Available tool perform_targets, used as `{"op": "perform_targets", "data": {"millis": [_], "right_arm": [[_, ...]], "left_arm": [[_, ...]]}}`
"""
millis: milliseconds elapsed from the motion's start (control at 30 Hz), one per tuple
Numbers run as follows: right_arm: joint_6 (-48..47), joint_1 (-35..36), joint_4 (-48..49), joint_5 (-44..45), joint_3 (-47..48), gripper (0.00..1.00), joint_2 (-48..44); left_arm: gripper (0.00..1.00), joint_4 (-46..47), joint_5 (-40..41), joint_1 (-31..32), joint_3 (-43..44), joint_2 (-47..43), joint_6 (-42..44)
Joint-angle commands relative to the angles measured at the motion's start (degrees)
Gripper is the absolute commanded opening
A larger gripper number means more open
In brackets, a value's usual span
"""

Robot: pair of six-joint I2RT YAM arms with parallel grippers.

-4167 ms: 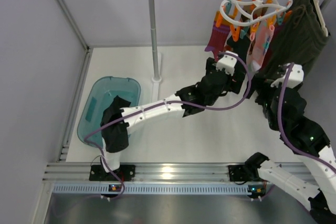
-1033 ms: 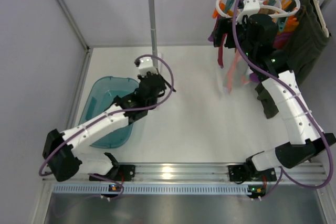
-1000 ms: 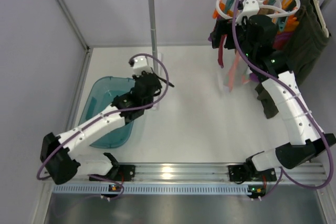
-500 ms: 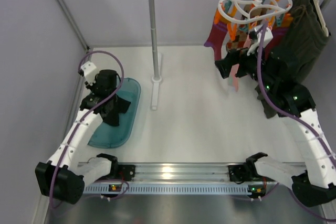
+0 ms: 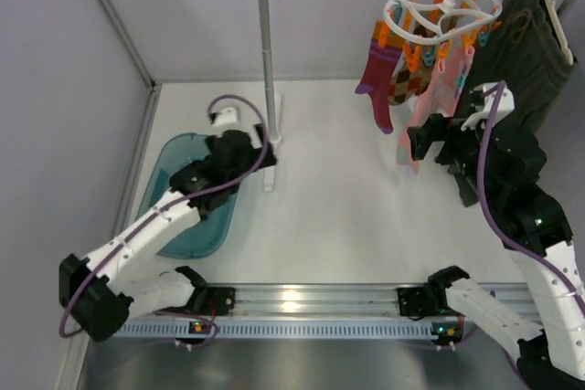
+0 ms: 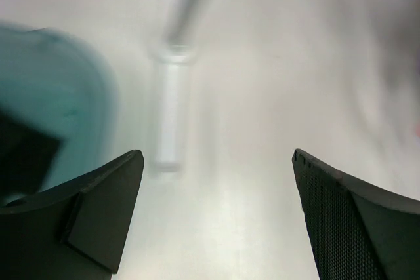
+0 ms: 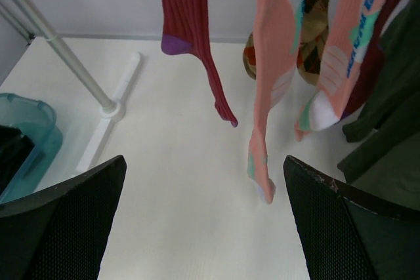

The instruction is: Remove the socks clipped to the hanger

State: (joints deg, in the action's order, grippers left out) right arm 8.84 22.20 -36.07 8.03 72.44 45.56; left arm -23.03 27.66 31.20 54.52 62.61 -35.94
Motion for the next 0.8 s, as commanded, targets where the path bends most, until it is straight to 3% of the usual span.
{"op": "perform_targets", "data": {"millis": [0, 67, 167, 300, 467, 567, 733, 767], "right_arm": [[2.2, -1.2, -1.1, 6.9, -0.9, 0.99, -2.2], [2.6, -1.2, -2.1, 7.9, -0.9, 1.0, -3.2], [2.4, -1.2, -3.2, 9.2, -0.6, 0.99, -4.4], [2.4, -1.2, -4.3, 10.9, -0.1, 1.0, -5.7], [2.6, -1.4, -5.2, 11.3, 0.5, 1.0, -6.3], [3.1, -1.4, -5.2, 10.0, 0.2, 1.0, -6.5], [3.6, -1.4, -4.0, 7.0, -1.1, 1.0, -7.1], [3.6, -1.4, -3.8, 6.9, -1.3, 0.99, -7.0]], "left_arm": [[0.98, 21.0, -4.5, 17.0, 4.0, 6.4, 11.6], [0.98, 30.9, -8.2, 23.3, 5.6, 10.4, 15.2], [0.98, 36.9, -12.8, 27.8, 11.9, 20.0, 20.6], [0.98, 38.3, -16.6, 29.6, 24.2, 33.4, 22.0], [0.98, 38.2, -11.7, 30.0, 39.9, 49.0, 22.8], [0.98, 38.2, -4.5, 30.0, 47.1, 56.7, 25.0], [0.98, 38.1, -3.4, 29.6, 59.4, 66.7, 28.3], [0.92, 38.1, -2.7, 29.5, 61.0, 69.3, 29.5]]}}
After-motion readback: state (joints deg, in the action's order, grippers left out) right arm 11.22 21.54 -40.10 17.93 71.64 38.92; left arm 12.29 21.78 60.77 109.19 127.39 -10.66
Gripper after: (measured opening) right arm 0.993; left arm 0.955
